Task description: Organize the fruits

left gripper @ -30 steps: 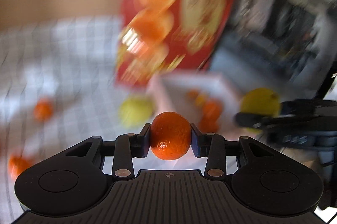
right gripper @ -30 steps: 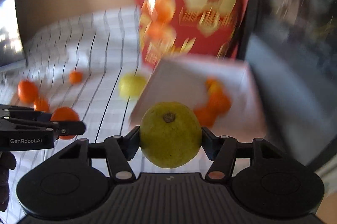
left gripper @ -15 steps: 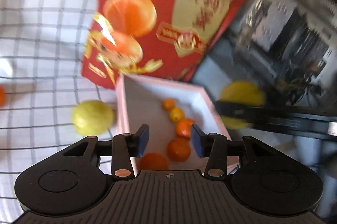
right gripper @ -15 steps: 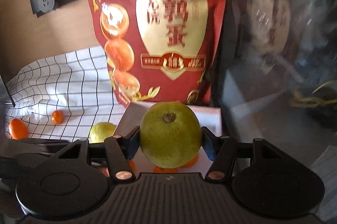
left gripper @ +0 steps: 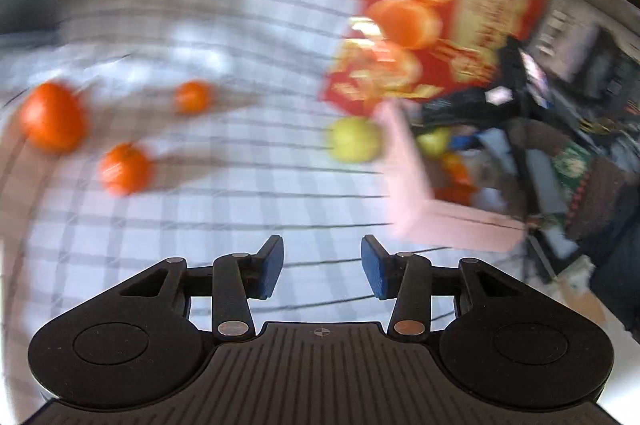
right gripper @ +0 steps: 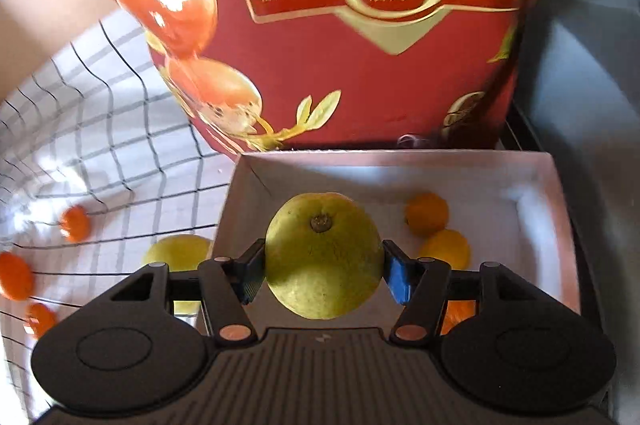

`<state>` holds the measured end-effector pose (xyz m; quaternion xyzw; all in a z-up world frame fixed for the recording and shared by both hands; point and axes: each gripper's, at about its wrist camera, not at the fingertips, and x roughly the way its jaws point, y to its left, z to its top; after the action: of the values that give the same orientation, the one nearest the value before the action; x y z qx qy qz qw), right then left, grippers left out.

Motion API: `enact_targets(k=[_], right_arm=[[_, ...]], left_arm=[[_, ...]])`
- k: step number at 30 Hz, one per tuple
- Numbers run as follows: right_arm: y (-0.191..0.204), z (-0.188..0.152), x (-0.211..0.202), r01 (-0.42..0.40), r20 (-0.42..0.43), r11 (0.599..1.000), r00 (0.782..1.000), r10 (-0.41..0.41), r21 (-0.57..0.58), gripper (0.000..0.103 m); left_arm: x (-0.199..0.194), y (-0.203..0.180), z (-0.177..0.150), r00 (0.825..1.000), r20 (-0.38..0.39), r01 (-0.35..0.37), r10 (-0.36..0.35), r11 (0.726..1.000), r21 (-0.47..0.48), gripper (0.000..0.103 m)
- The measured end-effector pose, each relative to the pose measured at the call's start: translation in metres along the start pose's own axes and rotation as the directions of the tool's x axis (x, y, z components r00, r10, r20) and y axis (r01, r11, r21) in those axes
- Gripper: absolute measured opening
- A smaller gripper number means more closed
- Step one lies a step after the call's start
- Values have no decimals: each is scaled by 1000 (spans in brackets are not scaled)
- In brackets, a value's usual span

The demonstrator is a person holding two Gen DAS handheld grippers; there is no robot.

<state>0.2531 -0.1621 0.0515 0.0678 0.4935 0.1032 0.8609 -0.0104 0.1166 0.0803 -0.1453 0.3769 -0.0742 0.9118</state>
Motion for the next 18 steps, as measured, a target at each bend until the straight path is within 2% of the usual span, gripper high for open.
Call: enact_targets(k=[4, 6, 11, 15, 18], right_arm=[[6, -1, 19, 35, -30, 999, 999, -36, -21, 60], [6, -3, 27, 46, -55, 999, 997, -47, -17, 60], [13, -5, 24, 41, -41, 999, 998, -42, -24, 63], [25, -8, -5, 91, 53, 992, 995, -87, -83, 70], [44, -14, -31, 169, 169, 970, 976, -140, -176, 77]], left_arm=[[-10, 35, -6, 997, 3, -79, 80, 992, -96, 47], [-12, 44, -7, 996, 7, -91, 93, 990, -112, 47], [-16, 60, -13, 994, -6, -105, 105, 986, -130, 47], [-17, 69, -16, 991, -11, -137, 136, 981, -138, 47], [-19, 81, -17, 986, -12, -166, 167, 974, -154, 47]])
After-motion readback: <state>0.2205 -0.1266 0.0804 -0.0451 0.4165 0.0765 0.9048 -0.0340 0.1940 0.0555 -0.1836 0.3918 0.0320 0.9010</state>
